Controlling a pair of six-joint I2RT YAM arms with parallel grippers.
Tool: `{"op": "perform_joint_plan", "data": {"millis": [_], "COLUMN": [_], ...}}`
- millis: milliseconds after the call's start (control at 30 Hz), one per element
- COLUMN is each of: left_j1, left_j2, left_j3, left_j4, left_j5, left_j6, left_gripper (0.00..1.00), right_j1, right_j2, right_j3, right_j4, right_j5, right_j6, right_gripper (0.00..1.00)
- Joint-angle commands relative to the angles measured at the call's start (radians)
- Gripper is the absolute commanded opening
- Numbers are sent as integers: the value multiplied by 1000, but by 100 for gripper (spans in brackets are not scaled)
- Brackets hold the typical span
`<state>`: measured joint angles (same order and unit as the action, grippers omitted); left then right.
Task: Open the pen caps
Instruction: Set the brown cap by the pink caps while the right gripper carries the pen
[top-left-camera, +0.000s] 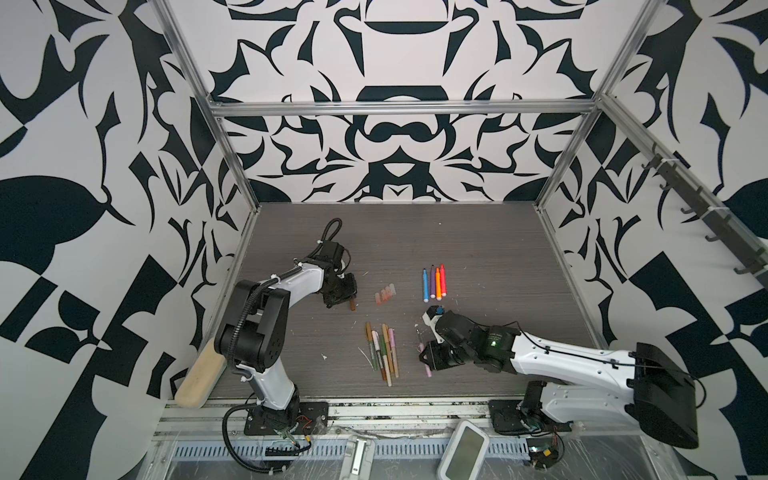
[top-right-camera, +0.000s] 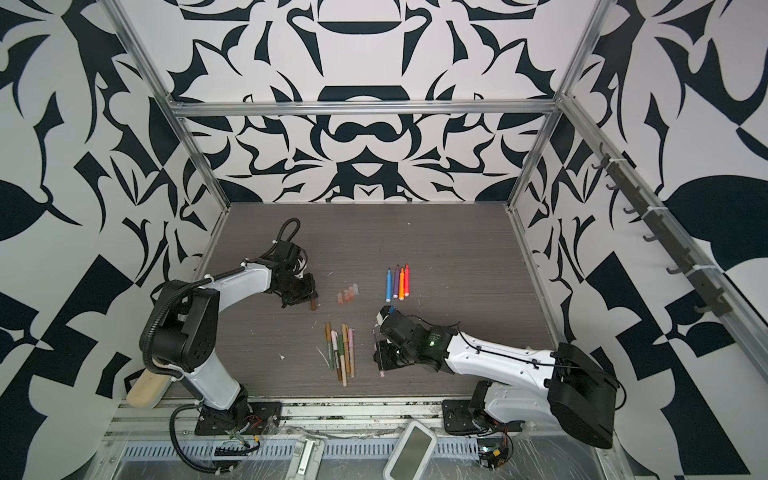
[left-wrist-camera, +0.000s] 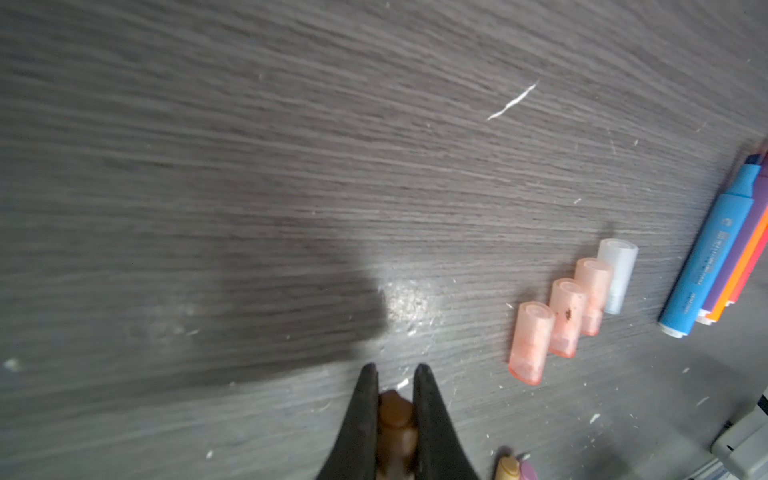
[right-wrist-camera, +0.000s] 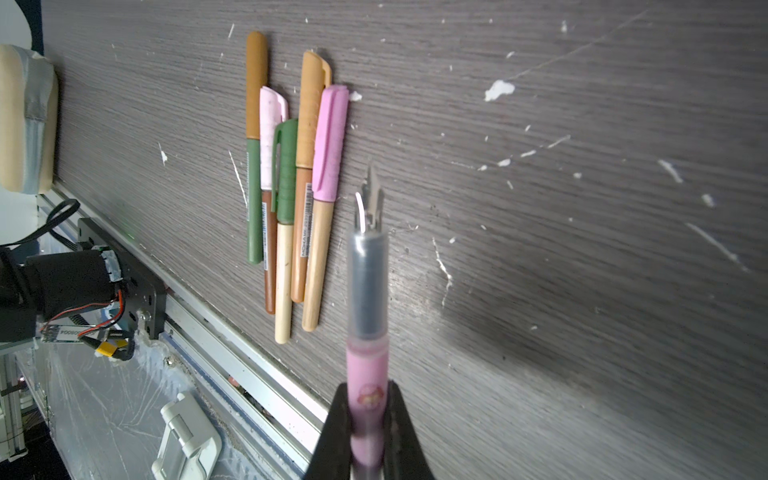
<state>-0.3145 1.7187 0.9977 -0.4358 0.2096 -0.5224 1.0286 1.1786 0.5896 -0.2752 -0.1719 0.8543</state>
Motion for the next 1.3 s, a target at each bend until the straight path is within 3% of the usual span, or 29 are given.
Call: {"op": "perform_joint_plan", "data": {"millis": [0,200,500,767,1033,1267], "left_j1": [2,2,2,2,1,1], "left_j2": [27,61,78,69,30,-23], "left_j3": [36,62,69,66,71,78], "left_j4": [-7,-17,-37,-40,-47,-49], "left_j5": [21,30,14,13,24,58], "left_j6": [13,15,22,21,13,-1], "left_gripper": [0,0,25,33,50,53], "right_j1": [-4,-4,-4,-4,-10,-139], "right_j2": [3,3,-6,-4,-27,-86], "right_j3": [7,4,-7,-1,29,128], "right_j4": [10,10,11,8,-57,-248], "right_j5": [21,26,31,32,56,64], "right_j6": [-1,-1,2,0,-25,-149], "right_gripper": [0,0,0,0,0,0]}}
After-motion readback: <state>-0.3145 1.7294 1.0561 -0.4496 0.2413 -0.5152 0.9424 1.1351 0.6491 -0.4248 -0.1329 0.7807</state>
